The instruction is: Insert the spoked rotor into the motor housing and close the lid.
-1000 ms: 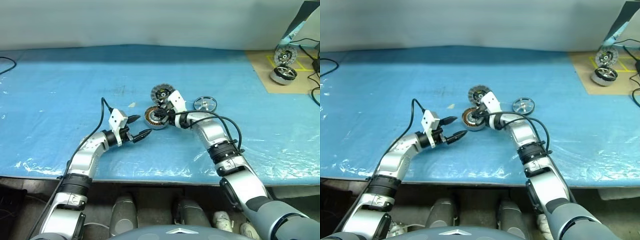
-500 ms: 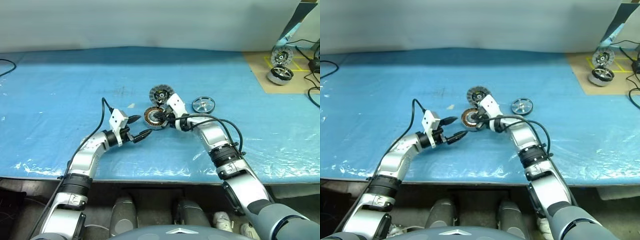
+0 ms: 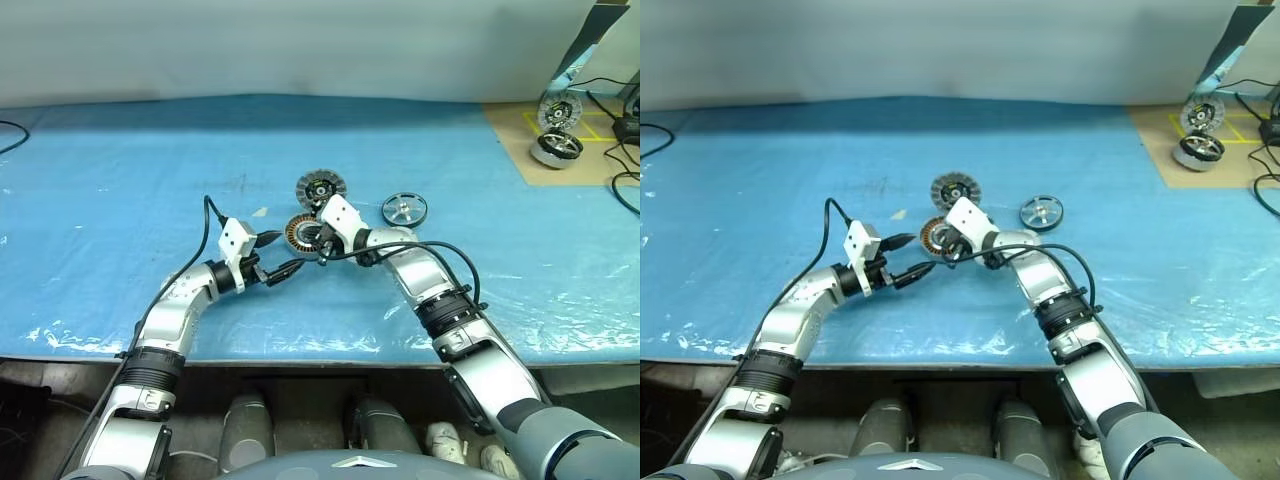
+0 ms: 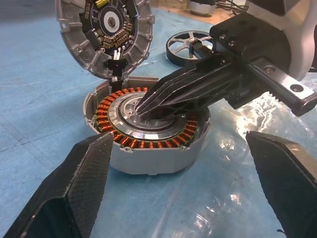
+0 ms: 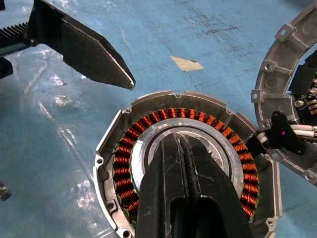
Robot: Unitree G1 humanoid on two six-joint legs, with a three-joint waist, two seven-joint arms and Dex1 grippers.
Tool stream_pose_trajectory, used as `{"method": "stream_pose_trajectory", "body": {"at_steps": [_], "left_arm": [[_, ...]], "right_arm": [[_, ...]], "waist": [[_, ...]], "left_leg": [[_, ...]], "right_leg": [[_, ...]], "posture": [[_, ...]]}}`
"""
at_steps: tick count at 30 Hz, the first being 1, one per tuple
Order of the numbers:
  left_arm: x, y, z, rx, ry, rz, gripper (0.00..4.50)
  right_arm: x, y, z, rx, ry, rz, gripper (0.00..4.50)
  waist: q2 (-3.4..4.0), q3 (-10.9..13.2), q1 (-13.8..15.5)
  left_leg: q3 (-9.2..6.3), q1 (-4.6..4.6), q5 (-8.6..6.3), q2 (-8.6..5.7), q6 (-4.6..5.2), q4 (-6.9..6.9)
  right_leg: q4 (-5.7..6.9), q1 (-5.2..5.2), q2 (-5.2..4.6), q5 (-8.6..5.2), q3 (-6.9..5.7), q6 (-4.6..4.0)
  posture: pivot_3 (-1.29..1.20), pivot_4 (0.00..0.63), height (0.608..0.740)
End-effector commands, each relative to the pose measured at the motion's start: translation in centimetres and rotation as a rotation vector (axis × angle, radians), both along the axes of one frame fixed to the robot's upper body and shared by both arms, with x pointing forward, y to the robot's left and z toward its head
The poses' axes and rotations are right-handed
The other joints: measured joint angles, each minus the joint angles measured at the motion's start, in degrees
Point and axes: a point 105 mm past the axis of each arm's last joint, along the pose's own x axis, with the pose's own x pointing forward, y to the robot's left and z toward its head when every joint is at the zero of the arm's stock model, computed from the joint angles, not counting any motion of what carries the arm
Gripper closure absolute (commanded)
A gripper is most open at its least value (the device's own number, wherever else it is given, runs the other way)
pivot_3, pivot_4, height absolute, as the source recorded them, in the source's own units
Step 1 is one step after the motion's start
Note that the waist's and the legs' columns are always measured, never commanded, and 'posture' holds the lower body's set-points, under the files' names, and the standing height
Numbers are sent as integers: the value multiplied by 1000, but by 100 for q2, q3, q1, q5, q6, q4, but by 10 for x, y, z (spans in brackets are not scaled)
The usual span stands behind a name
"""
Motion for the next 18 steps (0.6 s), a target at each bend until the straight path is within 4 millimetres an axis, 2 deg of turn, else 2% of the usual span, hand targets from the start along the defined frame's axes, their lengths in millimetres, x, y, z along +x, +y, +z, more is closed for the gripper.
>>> {"method": "stream_pose_trajectory", "body": {"at_steps": [1,6,9,13,18], "left_arm": [[1,1,8,0,-38,-2,0],[1,1,9,-1,-38,-3,0],[1,1,9,-2,-38,-4,0],[2,1,11,-5,-40,-5,0],[2,0,12,-8,-41,-8,0]], "right_arm": [[-7,-17,-47,-137,119,-48,4455],[-2,-15,-33,35,220,-111,4455],[-3,-13,-13,161,255,-88,4455],[-9,-10,26,330,258,-13,4455],[-17,-16,64,386,193,50,4455]], "waist": [[0,0,-15],[0,0,-40],[0,0,-46],[0,2,-14],[-3,5,18]], "left_leg": [[0,4,0,-1,0,0],[-2,8,-1,-2,2,0],[-1,-2,-1,-1,2,-1],[0,-35,0,-3,2,-12],[2,-105,11,-1,16,-14]], "right_leg": [[0,3,-1,0,2,0],[0,6,-3,0,6,0],[-5,-1,-2,0,7,0],[-24,-20,-2,2,1,2],[-4,-90,4,19,-18,28]], "posture": [[0,150,740],[0,150,740],[0,150,740],[0,150,740],[0,150,740]]}}
